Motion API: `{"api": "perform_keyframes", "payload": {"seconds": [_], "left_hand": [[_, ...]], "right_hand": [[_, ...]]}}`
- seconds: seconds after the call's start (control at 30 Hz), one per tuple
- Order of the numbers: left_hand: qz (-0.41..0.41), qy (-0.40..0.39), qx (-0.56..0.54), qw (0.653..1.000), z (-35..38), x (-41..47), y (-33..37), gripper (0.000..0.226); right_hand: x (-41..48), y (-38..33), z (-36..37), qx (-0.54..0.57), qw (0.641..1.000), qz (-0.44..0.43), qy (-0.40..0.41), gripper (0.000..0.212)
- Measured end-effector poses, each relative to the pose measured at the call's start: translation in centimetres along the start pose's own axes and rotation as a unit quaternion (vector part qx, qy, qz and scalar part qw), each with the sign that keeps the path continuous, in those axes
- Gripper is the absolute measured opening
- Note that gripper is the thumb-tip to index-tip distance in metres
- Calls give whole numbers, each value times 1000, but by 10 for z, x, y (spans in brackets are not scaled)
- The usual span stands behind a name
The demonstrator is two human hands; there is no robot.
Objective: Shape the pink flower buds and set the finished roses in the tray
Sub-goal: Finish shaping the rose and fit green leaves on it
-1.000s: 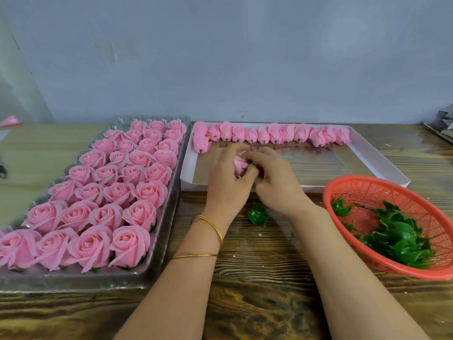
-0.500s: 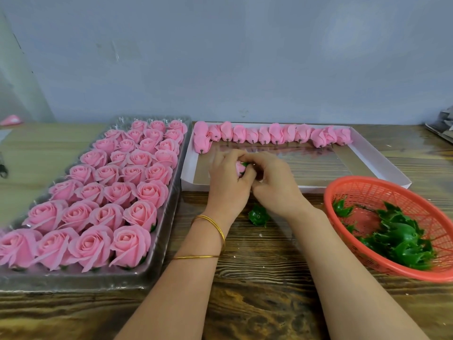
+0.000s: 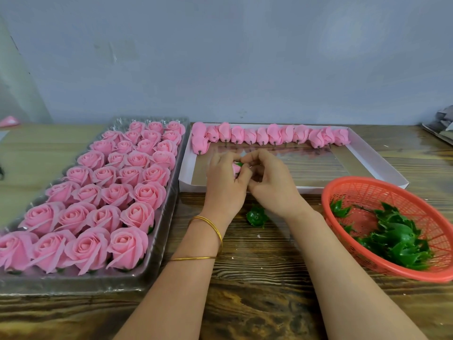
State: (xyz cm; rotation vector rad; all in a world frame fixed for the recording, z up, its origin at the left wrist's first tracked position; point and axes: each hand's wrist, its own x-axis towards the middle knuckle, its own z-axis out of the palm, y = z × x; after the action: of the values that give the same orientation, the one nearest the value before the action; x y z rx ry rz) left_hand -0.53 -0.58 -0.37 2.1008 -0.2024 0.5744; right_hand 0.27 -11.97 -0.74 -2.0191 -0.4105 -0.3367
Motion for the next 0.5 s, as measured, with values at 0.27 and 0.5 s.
{"api": "perform_keyframes", "payload": {"seconds": [0.27, 0.5], "left_hand": [[2, -9, 8, 1000, -1, 0, 0, 19], [5, 7, 11, 1000, -2, -1, 1, 18]], "right_hand": [[-1, -1, 1, 9, 1000, 11, 0, 43], [-2, -5, -2, 32, 999, 25, -11, 39]]}}
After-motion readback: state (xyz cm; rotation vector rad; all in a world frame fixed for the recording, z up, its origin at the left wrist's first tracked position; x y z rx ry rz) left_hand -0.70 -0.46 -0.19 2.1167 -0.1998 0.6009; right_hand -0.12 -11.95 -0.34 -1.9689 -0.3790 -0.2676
